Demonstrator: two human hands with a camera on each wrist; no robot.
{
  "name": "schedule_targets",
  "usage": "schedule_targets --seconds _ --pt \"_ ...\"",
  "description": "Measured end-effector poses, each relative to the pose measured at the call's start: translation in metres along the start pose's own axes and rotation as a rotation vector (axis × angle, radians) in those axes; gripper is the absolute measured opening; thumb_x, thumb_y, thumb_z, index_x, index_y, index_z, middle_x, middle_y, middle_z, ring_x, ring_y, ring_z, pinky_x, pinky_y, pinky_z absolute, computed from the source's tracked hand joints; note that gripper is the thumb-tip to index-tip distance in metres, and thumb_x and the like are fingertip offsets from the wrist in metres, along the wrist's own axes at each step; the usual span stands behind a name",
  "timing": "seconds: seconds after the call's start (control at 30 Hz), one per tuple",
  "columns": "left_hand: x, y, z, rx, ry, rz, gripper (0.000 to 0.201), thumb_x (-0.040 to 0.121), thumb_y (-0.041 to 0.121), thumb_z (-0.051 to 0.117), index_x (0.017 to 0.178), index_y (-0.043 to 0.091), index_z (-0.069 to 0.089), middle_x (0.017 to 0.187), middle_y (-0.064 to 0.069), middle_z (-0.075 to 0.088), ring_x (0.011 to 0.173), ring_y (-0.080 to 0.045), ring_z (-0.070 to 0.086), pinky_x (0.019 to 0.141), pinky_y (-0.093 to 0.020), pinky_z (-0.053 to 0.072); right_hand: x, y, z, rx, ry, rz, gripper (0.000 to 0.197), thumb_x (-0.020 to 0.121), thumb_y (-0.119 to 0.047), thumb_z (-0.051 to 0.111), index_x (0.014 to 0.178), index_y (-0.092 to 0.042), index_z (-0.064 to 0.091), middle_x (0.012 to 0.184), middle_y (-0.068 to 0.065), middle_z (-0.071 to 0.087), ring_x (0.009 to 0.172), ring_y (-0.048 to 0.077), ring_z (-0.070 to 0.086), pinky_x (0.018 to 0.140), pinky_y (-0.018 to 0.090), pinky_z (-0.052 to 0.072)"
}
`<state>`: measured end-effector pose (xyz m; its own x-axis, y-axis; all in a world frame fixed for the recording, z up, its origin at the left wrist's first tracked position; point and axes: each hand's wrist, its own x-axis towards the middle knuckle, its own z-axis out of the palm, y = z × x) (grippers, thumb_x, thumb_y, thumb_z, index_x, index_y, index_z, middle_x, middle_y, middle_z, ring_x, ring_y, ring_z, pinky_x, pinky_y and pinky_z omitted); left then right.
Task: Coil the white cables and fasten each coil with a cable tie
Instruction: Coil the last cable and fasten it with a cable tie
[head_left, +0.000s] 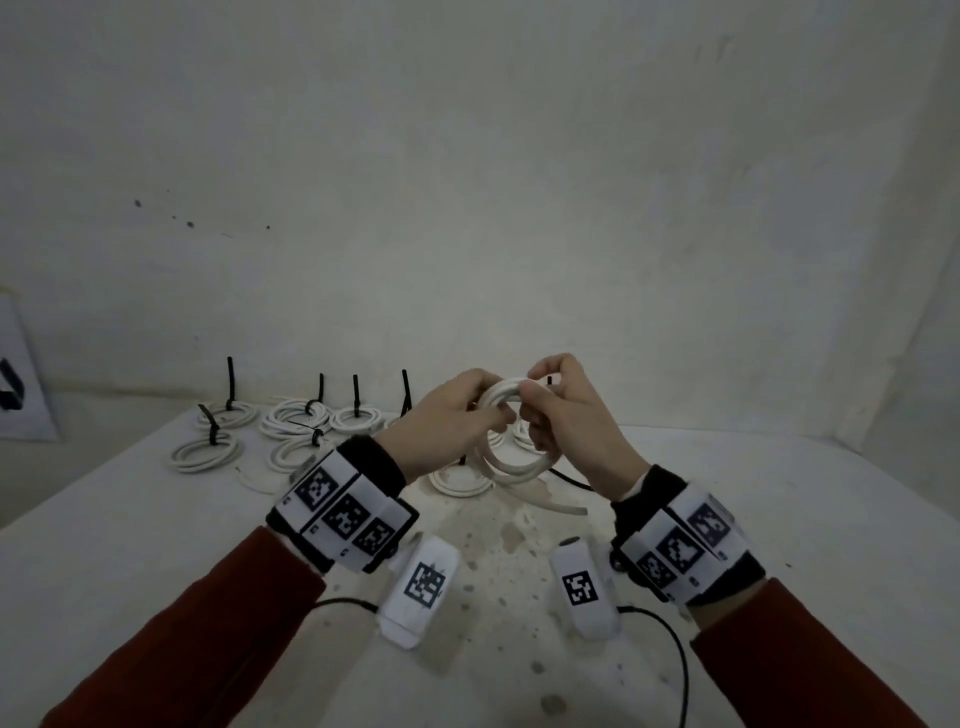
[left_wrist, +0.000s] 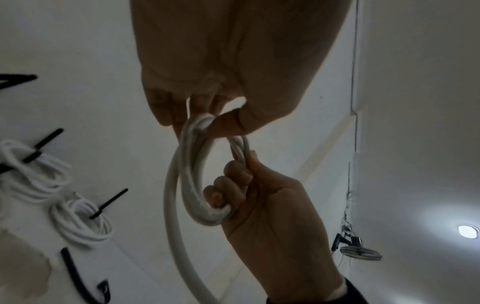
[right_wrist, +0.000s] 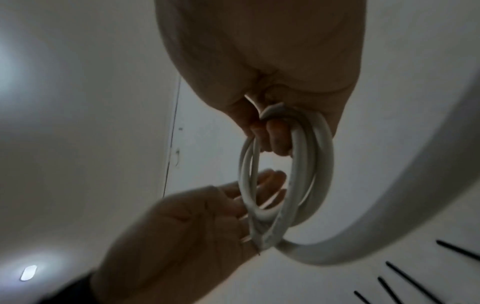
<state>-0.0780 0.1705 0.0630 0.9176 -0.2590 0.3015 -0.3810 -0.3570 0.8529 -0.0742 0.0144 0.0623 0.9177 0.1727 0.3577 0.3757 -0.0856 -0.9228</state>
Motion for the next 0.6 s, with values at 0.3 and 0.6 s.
schedule_targets --seconds 0.3,0.6 --pt "0.009 0.005 0.006 -0.03 0.041 0.028 0.03 0.101 0.022 0.038 0.073 0.014 0.046 0.064 0.001 0.044 0.051 -0.008 0.05 0.069 -0.041 0.048 -0.002 -0.007 -0.016 -0.174 0.168 -0.065 0.013 0.097 -0.023 0.049 0.091 -0.026 0.039 0.08 0.004 0.061 0.068 0.015 0.056 0.068 0.032 0.046" --pt "0.015 -0.01 0.009 -0.564 0.383 -0.094 0.031 0.103 0.021 0.032 0.076 0.012 0.044 0.063 0.0 0.039 0.053 -0.01 0.046 0.064 -0.03 0.043 -0.033 0.031 -0.01 0.596 0.276 0.145 0.024 0.092 -0.018 0.061 0.109 -0.008 0.047 0.106 0.02 0.068 0.086 0.028 0.069 0.075 0.038 0.057"
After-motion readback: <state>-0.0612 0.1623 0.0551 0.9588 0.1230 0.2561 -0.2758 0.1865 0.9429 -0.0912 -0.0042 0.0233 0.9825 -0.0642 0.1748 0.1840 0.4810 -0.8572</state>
